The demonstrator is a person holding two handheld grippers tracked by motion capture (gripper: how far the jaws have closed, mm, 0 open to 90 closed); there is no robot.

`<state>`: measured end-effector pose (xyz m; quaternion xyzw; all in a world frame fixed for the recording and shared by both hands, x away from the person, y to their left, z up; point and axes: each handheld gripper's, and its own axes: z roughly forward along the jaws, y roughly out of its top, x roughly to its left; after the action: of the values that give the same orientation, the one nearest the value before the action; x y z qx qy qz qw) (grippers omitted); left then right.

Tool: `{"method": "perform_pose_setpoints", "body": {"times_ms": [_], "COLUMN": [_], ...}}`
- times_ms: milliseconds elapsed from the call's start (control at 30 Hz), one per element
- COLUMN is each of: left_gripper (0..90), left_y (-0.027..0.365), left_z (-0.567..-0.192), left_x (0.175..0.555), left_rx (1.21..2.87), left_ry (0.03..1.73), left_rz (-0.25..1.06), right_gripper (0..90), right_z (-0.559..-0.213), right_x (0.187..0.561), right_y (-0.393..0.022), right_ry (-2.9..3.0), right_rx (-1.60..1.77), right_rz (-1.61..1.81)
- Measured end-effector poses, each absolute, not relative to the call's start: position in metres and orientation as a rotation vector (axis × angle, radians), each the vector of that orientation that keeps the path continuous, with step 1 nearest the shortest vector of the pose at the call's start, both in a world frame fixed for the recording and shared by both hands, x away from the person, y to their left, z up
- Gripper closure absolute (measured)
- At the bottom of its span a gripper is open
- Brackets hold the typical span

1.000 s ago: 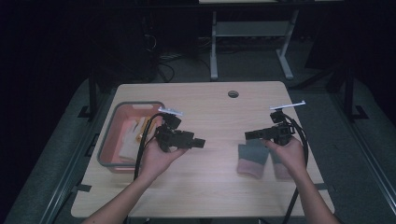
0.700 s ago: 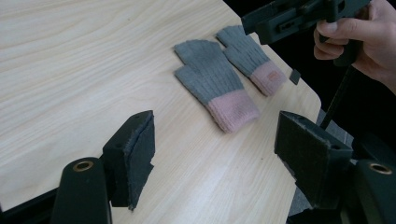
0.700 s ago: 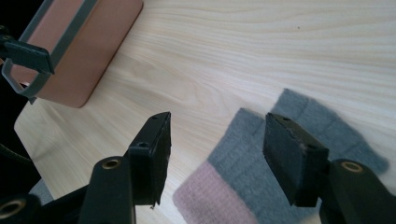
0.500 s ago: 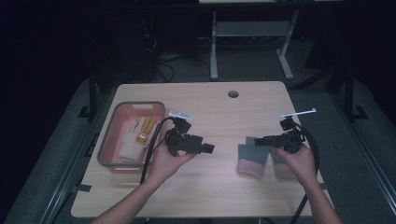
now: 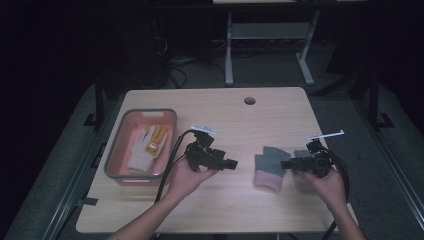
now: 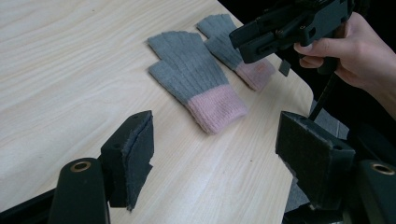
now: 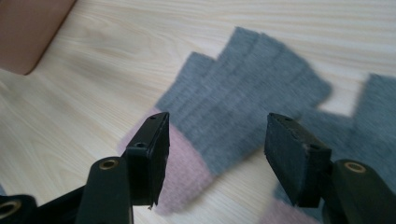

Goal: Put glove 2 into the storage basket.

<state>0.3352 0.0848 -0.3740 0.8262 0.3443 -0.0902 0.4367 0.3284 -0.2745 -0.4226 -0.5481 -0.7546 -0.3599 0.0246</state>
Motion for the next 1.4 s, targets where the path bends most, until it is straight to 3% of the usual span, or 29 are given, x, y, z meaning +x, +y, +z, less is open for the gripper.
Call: {"method": "perform_pose_setpoints", "body": {"times_ms": [633, 1067, 1400], "left_gripper": [28.0, 28.5, 28.8], "left_y": [0.063, 0.061, 0.062], "left_z": [-0.392, -0.395, -0.400], "left_x": [0.329, 0.327, 0.325], "left_rx": [2.094, 2.123, 2.121], "left_ry": [0.843, 0.834, 0.847], "left_rz": [-0.248, -0.242, -0.249], "right_gripper": [41.8, 53.5, 54.4], "right_z": [-0.433, -0.445, -0.450], "right_x": [0.312, 0.308, 0.307], "right_y": [-0.308, -0.315, -0.314], "right_ry": [-2.417, -2.596, -2.643], "right_rx": [-1.783, -1.823, -1.804], "right_rz": [-1.063, -0.897, -0.887]}}
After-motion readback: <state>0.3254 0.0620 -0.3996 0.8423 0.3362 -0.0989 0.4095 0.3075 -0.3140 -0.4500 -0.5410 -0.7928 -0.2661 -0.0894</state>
